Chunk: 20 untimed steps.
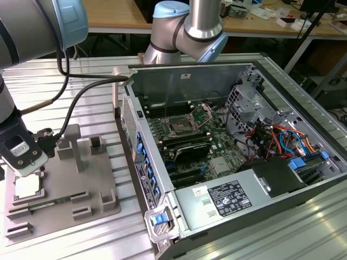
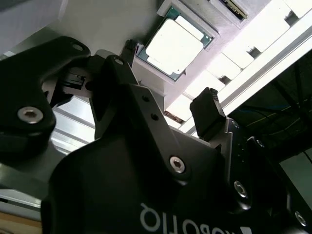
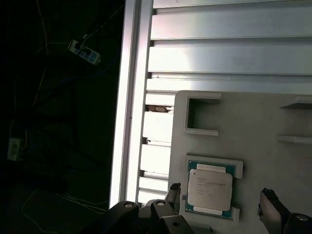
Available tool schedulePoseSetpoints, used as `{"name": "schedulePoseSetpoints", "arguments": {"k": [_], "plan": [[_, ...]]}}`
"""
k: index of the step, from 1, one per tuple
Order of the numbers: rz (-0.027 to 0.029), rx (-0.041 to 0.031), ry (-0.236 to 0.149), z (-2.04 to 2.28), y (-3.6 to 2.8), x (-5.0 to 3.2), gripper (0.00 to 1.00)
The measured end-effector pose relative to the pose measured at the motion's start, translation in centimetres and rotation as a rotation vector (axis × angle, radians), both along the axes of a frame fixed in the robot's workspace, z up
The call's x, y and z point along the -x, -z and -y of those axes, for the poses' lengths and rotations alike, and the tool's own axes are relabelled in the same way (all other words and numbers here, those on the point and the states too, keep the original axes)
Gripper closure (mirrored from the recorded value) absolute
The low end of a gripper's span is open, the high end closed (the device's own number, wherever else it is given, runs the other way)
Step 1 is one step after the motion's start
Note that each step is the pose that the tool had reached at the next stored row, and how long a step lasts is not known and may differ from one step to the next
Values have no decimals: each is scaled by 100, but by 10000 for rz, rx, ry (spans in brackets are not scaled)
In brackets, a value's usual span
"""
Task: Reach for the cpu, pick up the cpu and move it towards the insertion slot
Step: 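Pick up the cpu and move it towards the insertion slot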
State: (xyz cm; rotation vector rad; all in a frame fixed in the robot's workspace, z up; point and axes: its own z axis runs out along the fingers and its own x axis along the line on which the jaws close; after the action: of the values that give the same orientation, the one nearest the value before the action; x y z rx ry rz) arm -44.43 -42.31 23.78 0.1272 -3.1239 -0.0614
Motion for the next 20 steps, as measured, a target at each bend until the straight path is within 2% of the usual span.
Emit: {"name": "schedulePoseSetpoints", "arguments": {"k": [5, 16, 20], "plan": [[0, 0, 2, 27, 38, -1, 28], [-3, 0, 1, 60, 213, -1, 28], [-4, 0, 1, 61, 219, -2, 28]]}}
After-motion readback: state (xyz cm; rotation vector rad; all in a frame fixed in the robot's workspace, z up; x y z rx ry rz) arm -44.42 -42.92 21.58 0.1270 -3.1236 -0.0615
